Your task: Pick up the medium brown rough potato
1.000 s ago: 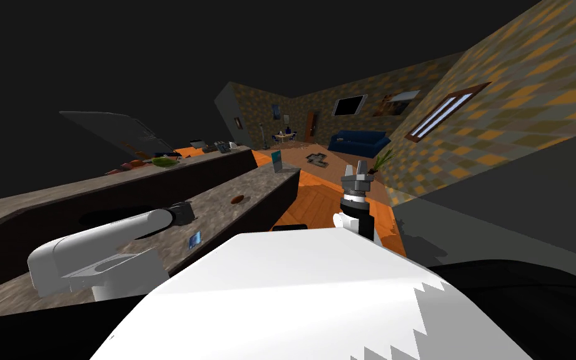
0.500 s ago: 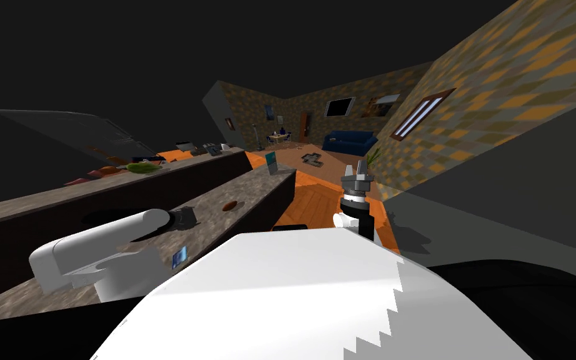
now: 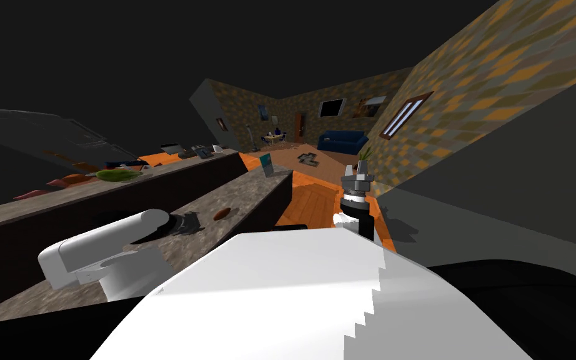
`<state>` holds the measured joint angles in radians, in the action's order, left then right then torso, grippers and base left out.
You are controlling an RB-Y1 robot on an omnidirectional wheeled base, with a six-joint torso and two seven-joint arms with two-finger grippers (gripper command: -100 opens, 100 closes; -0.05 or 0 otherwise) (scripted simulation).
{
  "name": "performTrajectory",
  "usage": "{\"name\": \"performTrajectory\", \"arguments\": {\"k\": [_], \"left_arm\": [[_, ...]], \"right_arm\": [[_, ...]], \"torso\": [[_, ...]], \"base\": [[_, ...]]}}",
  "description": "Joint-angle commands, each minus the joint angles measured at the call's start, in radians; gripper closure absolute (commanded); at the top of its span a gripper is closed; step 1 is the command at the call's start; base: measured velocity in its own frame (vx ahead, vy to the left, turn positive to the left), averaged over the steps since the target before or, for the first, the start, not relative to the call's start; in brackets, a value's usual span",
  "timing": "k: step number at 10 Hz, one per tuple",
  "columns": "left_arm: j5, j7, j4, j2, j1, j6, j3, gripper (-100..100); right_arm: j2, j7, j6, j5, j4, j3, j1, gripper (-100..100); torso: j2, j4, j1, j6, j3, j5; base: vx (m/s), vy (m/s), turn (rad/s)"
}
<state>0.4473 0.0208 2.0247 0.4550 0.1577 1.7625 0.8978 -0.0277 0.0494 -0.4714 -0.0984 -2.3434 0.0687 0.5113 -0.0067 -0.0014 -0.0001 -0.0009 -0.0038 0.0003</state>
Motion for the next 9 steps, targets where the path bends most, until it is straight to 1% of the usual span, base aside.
{"name": "performTrajectory", "arguments": {"k": [1, 2, 4, 5, 6, 7, 9], "left_arm": [[0.017, 0.006, -0.044, -0.011, -0.003, 0.050, 0.013, -100], [0.024, 0.011, -0.067, -0.019, -0.006, 0.081, 0.014, -100], [0.032, 0.017, -0.112, -0.038, -0.005, 0.121, 0.010, -100], [0.029, 0.019, -0.099, -0.025, -0.013, 0.113, 0.010, -100], [0.030, 0.020, -0.100, -0.026, -0.013, 0.119, 0.010, 0], [0.020, 0.017, -0.130, -0.031, -0.016, 0.082, -0.006, -100], [0.014, 0.015, -0.153, -0.035, -0.019, 0.055, -0.018, -100]], "right_arm": [[0.000, 0.000, 0.000, 0.000, 0.000, 0.000, 0.000, 0], [0.000, 0.000, 0.000, 0.000, 0.000, 0.000, 0.000, 0], [0.000, 0.000, 0.000, 0.000, 0.000, 0.000, 0.000, 0], [0.000, 0.000, 0.000, 0.000, 0.000, 0.000, 0.000, 0], [0.000, 0.000, 0.000, 0.000, 0.000, 0.000, 0.000, 0], [0.000, 0.000, 0.000, 0.000, 0.000, 0.000, 0.000, 0], [0.000, 0.000, 0.000, 0.000, 0.000, 0.000, 0.000, 0]], "torso": [[0.000, 0.000, 0.000, 0.000, 0.000, 0.000], [-0.002, 0.000, 0.001, 0.000, -0.001, 0.000], [-0.004, -0.001, 0.003, -0.001, -0.002, 0.001], [-0.004, -0.001, 0.003, -0.001, -0.002, 0.001], [0.000, 0.000, 0.001, -0.001, 0.000, 0.000], [0.003, 0.000, 0.000, -0.001, 0.001, 0.000], [0.005, 0.001, -0.001, -0.001, 0.003, 0.000]], "base": [[0.118, 0.028, -0.176], [0.135, 0.035, -0.205], [0.124, 0.050, -0.123], [0.054, 0.025, -0.021], [0.010, 0.005, 0.002], [-0.005, 0.004, 0.001], [-0.017, 0.004, 0.001]]}}
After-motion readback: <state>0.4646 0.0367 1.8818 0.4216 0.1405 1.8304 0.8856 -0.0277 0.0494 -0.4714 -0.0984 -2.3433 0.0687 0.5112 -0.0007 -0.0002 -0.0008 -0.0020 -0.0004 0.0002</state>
